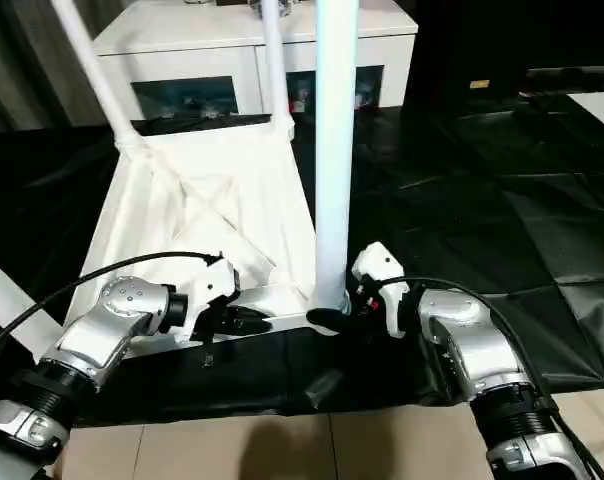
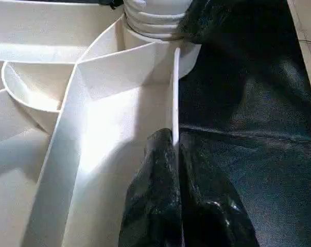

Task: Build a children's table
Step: Rotate leg to tighten

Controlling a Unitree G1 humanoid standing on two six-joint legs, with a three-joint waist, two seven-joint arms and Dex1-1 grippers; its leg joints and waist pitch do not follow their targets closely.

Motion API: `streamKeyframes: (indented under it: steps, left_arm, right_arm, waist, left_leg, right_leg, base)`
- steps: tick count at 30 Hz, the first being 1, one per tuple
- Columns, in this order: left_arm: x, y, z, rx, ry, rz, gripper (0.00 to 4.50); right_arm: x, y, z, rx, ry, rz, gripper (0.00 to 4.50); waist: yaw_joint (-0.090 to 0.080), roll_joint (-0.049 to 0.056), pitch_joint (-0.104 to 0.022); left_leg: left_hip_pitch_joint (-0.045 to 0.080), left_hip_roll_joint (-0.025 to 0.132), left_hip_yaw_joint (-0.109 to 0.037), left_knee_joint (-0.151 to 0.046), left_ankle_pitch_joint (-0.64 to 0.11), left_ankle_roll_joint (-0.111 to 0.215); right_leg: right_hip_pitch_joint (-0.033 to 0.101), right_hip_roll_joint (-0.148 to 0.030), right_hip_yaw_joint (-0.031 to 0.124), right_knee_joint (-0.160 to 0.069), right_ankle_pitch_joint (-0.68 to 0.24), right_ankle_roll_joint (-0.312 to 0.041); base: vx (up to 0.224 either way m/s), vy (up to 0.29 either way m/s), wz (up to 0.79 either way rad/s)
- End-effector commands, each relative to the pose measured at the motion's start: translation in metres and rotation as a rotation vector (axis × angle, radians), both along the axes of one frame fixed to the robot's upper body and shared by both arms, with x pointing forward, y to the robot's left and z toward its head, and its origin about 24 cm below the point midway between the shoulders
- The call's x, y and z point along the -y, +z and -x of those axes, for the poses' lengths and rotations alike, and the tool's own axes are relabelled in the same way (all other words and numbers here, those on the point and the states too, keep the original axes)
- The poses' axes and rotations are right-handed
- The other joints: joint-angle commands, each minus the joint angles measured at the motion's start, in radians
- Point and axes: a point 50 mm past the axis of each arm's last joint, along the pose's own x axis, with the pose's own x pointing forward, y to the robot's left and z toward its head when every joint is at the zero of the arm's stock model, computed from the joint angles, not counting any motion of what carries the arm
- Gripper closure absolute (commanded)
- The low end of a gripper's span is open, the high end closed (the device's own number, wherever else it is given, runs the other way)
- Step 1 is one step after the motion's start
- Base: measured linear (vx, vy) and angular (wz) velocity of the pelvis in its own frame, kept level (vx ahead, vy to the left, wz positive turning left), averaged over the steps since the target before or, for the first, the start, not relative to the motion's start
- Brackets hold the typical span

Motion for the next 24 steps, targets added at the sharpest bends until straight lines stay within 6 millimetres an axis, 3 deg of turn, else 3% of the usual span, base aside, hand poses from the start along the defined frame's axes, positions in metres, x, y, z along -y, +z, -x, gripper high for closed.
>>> streamKeyframes:
  steps: [1, 6, 7, 8, 12, 17, 19, 20, 22, 24]
  left_arm:
    - [0.005, 0.004, 0.0, 0.004, -0.036, 0.032, 4.5]
    - [0.006, 0.003, 0.001, 0.0, -0.031, 0.034, 4.5]
    - [0.006, 0.002, 0.001, 0.001, -0.02, 0.03, 4.5]
    - [0.007, 0.0, 0.0, 0.002, -0.006, 0.024, 4.5]
    - [0.009, -0.002, -0.002, 0.002, 0.019, 0.014, 4.5]
    - [0.029, -0.003, -0.016, 0.029, 0.141, 0.026, 4.5]
    - [0.032, -0.003, -0.017, 0.028, 0.157, 0.024, 4.5]
    - [0.046, -0.003, -0.029, 0.032, 0.288, -0.002, 4.5]
    - [0.051, -0.002, -0.034, 0.036, 0.344, -0.015, 4.5]
    - [0.054, -0.003, -0.037, 0.041, 0.389, -0.028, 4.5]
  right_arm:
    - [-0.005, -0.003, 0.003, -0.029, 0.022, -0.046, 1.64]
    - [-0.008, -0.007, 0.005, -0.026, 0.018, -0.055, 1.76]
    - [-0.011, -0.008, 0.002, -0.014, -0.02, -0.056, 1.76]
    - [-0.013, -0.01, -0.003, 0.005, -0.082, -0.05, 1.76]
    - [-0.015, -0.013, -0.008, 0.024, -0.168, -0.037, 1.78]
    - [-0.021, -0.026, -0.024, 0.044, -0.538, -0.018, 1.78]
    - [-0.022, -0.027, -0.026, 0.042, -0.59, -0.014, 1.78]
    - [-0.032, -0.03, -0.038, 0.068, -0.796, 0.036, 1.78]
    - [-0.04, -0.028, -0.042, 0.08, -0.848, 0.041, 1.78]
    - [-0.046, -0.027, -0.045, 0.094, -0.874, 0.053, 1.78]
  waist:
    - [0.004, -0.025, -0.062]
    - [0.007, -0.024, -0.061]
    - [0.008, -0.007, -0.061]
    - [0.001, -0.014, -0.06]
    - [-0.016, -0.013, -0.055]
    - [-0.043, -0.016, -0.051]
    - [-0.047, -0.016, -0.051]
    - [-0.057, -0.011, -0.05]
    - [-0.066, -0.013, -0.053]
    - [-0.065, -0.015, -0.054]
  left_leg:
    - [0.023, 0.056, -0.029, -0.07, -0.199, 0.103]
    - [0.022, 0.056, -0.029, -0.069, -0.195, 0.108]
    - [0.024, 0.057, -0.031, -0.07, -0.198, 0.103]
    - [0.024, 0.055, -0.029, -0.072, -0.213, 0.094]
    - [0.024, 0.053, -0.033, -0.081, -0.293, 0.054]
    - [0.028, 0.048, -0.041, -0.09, -0.39, -0.01]
    - [0.029, 0.048, -0.041, -0.089, -0.409, -0.012]
    - [0.032, 0.047, -0.039, -0.088, -0.42, -0.016]
    - [0.03, 0.042, -0.043, -0.088, -0.418, -0.031]
    - [0.031, 0.043, -0.04, -0.086, -0.411, -0.012]
  right_leg:
    - [0.04, -0.019, 0.013, -0.049, -0.108, -0.253]
    - [0.04, -0.021, 0.013, -0.049, -0.12, -0.253]
    - [0.038, -0.022, 0.013, -0.047, -0.123, -0.252]
    - [0.037, -0.018, 0.012, -0.051, -0.127, -0.25]
    - [0.038, -0.018, 0.012, -0.059, -0.205, -0.233]
    - [0.031, -0.018, 0.012, -0.072, -0.336, -0.186]
    - [0.029, -0.02, 0.013, -0.076, -0.352, -0.179]
    - [0.02, -0.016, 0.014, -0.076, -0.342, -0.181]
    - [0.024, -0.017, 0.011, -0.076, -0.345, -0.18]
    - [0.023, -0.017, 0.011, -0.08, -0.315, -0.18]
  base:
    - [0.0, 0.0, 0.0]
    - [0.0, 0.0, 0.0]
    - [0.0, 0.0, 0.0]
    - [0.0, 0.0, 0.0]
    - [0.0, 0.0, 0.0]
    - [0.0, 0.0, 0.0]
    - [0.0, 0.0, 0.0]
    - [0.0, 0.0, 0.0]
    - [0.0, 0.0, 0.0]
    - [0.0, 0.0, 0.0]
